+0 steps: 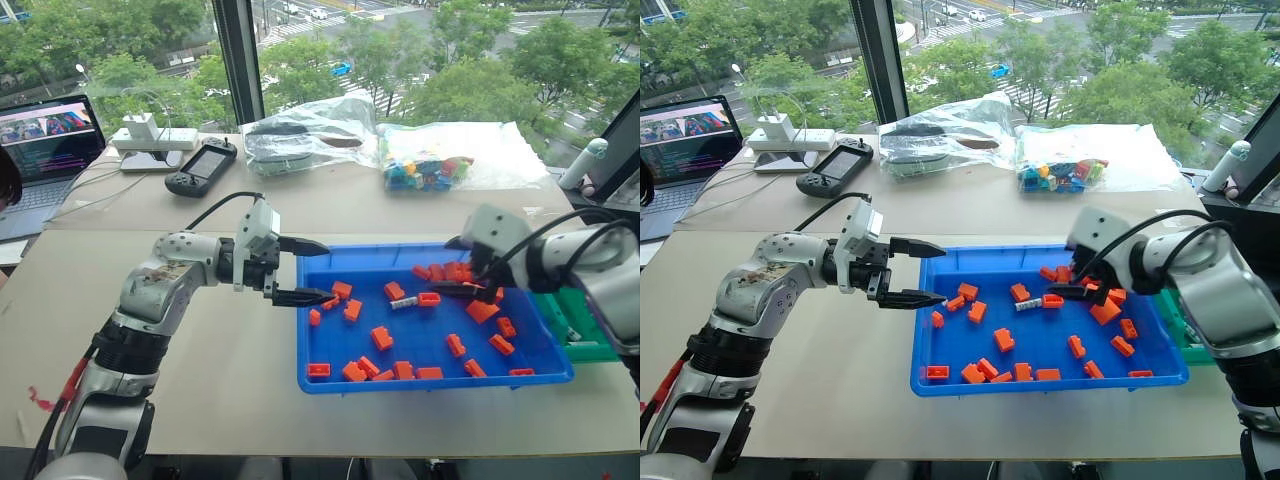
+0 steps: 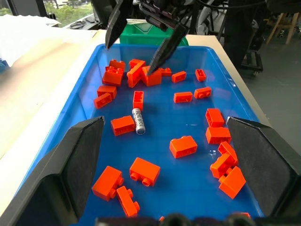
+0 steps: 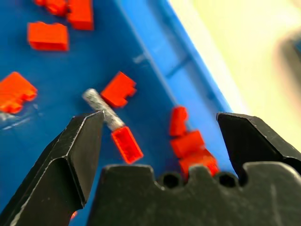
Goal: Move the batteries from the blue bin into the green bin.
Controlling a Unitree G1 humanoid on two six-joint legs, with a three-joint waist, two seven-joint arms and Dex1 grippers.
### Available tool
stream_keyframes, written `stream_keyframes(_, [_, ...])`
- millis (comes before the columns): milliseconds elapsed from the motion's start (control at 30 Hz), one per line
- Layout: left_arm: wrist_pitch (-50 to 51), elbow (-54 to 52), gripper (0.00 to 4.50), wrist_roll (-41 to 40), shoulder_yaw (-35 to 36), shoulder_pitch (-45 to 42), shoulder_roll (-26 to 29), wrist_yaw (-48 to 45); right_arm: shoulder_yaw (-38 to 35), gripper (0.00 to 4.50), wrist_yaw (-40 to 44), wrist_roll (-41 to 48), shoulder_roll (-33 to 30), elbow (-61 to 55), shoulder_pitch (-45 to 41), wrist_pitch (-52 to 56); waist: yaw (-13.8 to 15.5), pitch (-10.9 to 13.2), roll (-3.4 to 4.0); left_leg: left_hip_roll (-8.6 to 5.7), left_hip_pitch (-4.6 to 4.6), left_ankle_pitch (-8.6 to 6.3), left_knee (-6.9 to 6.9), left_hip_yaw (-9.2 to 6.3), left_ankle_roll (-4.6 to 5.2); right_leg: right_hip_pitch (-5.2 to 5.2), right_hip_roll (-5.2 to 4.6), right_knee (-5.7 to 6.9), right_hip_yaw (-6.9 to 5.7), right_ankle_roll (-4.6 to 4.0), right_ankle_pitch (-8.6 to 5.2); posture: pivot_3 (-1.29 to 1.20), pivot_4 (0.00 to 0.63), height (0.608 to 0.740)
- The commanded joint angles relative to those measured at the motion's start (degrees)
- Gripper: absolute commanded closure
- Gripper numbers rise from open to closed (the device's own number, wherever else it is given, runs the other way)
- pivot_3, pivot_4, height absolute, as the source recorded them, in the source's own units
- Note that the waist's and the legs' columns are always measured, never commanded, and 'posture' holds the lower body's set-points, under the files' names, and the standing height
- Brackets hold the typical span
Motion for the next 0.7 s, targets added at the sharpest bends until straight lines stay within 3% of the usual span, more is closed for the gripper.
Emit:
stream_keyframes(33, [-1.42, -0.82, 0.00, 0.24, 0.28, -1.13, -0.17, -0.01, 3.92, 0.04, 2.28, -2.54, 0.29, -0.95, 0.09, -3.04, 0.16, 0.00, 0.00, -0.01, 0.00, 0.00, 0.00, 0.01, 0.00, 0.00, -0.01, 0.00, 0.00, 0.00, 0.00, 0.00, 0.150, 0.732])
stream_keyframes(133, [-1.25, -1.30, 0.00, 0.25, 0.54, -0.77, -0.04, 0.31, 5.72, 0.04, 3.32, -2.95, 1.57, 0.24, -0.89, -3.30, 0.26, 0.00, 0.00, -0.03, -0.01, 0.00, 0.01, 0.02, 0.00, -0.01, -0.03, 0.00, 0.00, 0.00, 0.00, 0.00, 0.150, 0.732])
stream_keyframes(300, [-0.64, -2.40, 0.00, -0.07, 1.03, 0.13, 0.51, 0.96, 7.91, 1.43, 3.51, -5.66, 3.67, 3.54, -2.75, -5.50, 0.16, 0.00, 0.00, 0.01, 0.01, 0.00, 0.01, 0.01, 0.00, -0.02, 0.02, 0.00, 0.00, 0.00, 0.00, 0.00, 0.150, 0.732])
stream_keyframes(700, [-0.08, -2.97, 0.00, -0.37, 1.18, 0.28, 1.32, 1.47, 12.21, 1.43, 5.17, -12.31, 8.55, 14.87, -6.18, -9.58, 0.25, 0.00, 0.00, -0.01, 0.01, 0.01, 0.02, 0.01, -0.01, -0.03, 0.00, 0.02, 0.00, 0.00, 0.00, 0.00, 0.150, 0.732])
